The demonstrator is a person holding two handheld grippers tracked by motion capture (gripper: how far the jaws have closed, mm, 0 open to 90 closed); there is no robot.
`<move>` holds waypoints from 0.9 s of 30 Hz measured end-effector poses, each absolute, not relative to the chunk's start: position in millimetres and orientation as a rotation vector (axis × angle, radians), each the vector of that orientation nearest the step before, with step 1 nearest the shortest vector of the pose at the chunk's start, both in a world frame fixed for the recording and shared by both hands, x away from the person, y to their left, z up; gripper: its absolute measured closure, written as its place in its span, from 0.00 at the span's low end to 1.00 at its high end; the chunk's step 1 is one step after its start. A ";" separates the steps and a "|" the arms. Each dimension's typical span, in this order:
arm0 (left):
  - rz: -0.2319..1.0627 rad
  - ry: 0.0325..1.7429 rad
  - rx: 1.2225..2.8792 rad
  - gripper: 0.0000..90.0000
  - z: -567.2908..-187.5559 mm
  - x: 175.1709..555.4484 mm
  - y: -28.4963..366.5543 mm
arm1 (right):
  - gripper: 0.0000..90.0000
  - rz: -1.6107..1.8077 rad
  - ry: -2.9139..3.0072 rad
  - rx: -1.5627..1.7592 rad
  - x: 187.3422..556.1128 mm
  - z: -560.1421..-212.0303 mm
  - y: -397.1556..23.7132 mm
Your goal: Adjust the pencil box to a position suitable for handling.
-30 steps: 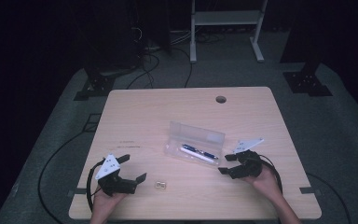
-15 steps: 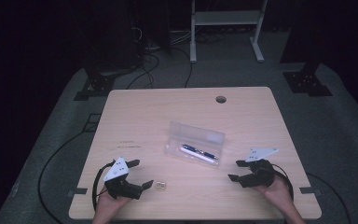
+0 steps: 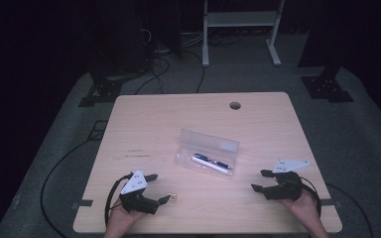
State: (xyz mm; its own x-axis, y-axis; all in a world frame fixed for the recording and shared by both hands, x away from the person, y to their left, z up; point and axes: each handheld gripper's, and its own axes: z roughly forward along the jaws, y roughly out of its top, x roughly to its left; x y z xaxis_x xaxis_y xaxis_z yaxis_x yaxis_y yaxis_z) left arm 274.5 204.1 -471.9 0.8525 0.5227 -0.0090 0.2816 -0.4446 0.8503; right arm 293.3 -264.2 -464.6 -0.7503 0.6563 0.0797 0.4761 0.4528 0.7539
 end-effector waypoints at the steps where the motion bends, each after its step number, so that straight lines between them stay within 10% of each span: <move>1: 0.317 0.582 2.075 0.14 -473.1 274.3 202.1 | 0.35 1.175 2.480 0.983 292.8 -464.7 -264.4; 27: 0.251 0.512 2.217 0.36 -485.7 280.9 185.1 | 0.35 1.165 2.442 0.969 291.8 -472.2 -270.6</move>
State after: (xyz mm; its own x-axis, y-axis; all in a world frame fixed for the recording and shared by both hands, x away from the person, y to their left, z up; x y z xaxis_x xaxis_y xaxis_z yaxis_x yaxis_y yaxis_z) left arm 280.9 185.1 -485.7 0.8969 0.4421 0.0077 0.2768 -0.5749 0.7700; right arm 291.8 -270.6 -472.2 -0.7411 0.6699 0.0438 0.4556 0.4540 0.7657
